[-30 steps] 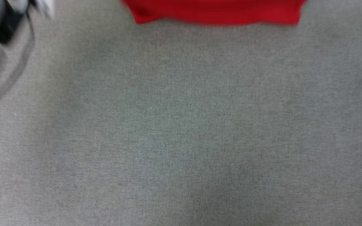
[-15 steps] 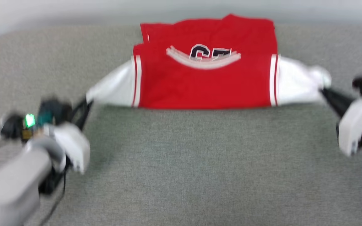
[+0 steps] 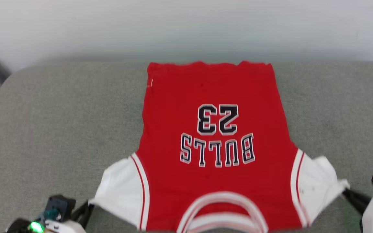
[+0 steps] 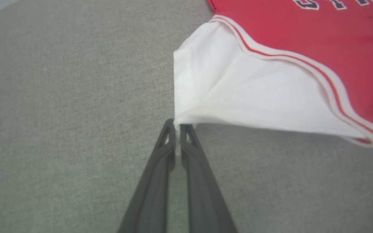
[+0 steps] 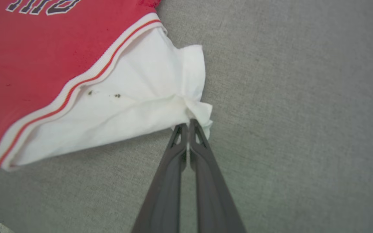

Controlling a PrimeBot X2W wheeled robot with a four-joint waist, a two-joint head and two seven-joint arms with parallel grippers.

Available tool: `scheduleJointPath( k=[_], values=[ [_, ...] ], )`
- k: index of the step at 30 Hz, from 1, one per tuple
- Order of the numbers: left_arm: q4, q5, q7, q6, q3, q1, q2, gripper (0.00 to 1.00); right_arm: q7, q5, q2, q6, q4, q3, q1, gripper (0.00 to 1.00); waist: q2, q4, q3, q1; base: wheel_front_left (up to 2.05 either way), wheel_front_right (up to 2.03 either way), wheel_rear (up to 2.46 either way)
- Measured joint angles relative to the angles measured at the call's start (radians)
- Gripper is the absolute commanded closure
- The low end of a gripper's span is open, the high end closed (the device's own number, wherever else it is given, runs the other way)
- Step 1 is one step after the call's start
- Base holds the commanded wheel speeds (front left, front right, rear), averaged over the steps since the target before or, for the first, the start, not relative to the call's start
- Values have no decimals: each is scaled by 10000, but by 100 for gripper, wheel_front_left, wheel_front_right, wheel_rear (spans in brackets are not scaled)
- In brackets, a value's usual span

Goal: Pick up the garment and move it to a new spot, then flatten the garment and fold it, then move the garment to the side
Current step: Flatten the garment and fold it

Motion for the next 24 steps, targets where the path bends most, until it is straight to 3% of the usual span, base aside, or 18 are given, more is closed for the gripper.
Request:
scheduleJointPath(
  k=[8,15,16,18,24],
  values=[
    [-198,-502,-44,150,-293,1295,171,100,696,0,-56,2,-1051,-1022,2699,100,0,52,-655,-1,0,0,0],
    [-303,-546,-44,238,-433,1529,119,100,1628,-192,69,0,-1965,-2086,3689,100,0,39,-747,0,0,0,0],
    [-318,-529,-44,242,-437,1527,98,100,1707,-226,113,2,-2104,-2263,3707,72,0,46,-751,0,0,0,0],
    [-359,-477,-46,278,-439,1509,58,100,1848,-460,150,0,-2391,-2623,3700,0,0,70,-751,0,0,0,0],
    [-683,-295,-58,477,-426,1385,-92,100,2334,-723,-414,-2,-3436,-3760,2702,0,0,135,-637,1,0,0,0]
  ],
)
